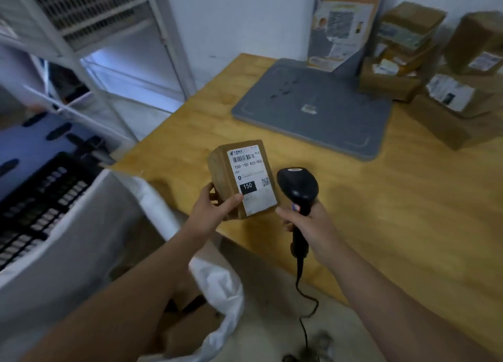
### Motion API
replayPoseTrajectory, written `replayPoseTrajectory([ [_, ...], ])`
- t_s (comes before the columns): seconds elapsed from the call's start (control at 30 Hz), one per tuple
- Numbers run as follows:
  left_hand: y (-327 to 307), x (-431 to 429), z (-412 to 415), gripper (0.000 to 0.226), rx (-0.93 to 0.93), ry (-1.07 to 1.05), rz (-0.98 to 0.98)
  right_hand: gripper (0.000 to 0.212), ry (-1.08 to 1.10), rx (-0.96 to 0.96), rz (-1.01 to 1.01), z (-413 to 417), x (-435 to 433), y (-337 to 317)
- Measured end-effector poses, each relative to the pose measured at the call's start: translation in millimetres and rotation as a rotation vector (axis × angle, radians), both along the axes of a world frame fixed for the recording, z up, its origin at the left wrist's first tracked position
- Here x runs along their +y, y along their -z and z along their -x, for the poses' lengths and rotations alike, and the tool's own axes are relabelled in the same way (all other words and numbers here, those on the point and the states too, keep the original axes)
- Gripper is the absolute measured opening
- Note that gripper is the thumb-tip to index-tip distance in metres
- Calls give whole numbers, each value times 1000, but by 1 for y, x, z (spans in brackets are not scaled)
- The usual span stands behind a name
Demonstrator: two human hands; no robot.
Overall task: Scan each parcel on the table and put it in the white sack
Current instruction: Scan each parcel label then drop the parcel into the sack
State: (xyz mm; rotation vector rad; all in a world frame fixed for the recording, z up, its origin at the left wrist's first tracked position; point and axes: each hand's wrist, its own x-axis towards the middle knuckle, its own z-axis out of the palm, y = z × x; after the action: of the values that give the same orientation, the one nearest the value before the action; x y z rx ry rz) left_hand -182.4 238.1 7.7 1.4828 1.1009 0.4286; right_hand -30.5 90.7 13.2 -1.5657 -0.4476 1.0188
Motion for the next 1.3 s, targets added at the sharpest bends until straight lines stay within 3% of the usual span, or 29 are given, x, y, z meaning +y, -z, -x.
replayPoseTrajectory([
  [0.17,14,25,136,83,115,-62,-13,29,-110,-253,138,97,38,55],
  [0.27,29,28,195,100,168,-84,-1,32,-259,-403,200,137,55,76],
  [0.37,50,30,231,99,286,-49,-28,59,-391,-491,234,167,70,95],
  [0.43,74,36,248,112,413,-17,-17,76,-404,-532,341,180,78,112],
  [0.53,109,44,261,130,584,24,50,63,-428,-679,538,189,83,133],
  [0.6,111,41,254,120,665,5,100,53,-418,-742,572,188,85,135],
  [0.7,112,36,240,104,850,45,58,58,-296,-692,437,183,88,120],
  [0.83,109,30,225,109,1034,195,-211,39,82,-551,201,177,74,94],
  [0.97,103,34,216,113,1101,320,-307,41,-16,-577,280,167,72,90],
  [1.13,99,30,206,111,944,492,-471,51,-30,-570,212,172,80,82],
  [1.3,107,28,205,96,1102,619,-564,49,-47,-588,223,168,79,83],
])
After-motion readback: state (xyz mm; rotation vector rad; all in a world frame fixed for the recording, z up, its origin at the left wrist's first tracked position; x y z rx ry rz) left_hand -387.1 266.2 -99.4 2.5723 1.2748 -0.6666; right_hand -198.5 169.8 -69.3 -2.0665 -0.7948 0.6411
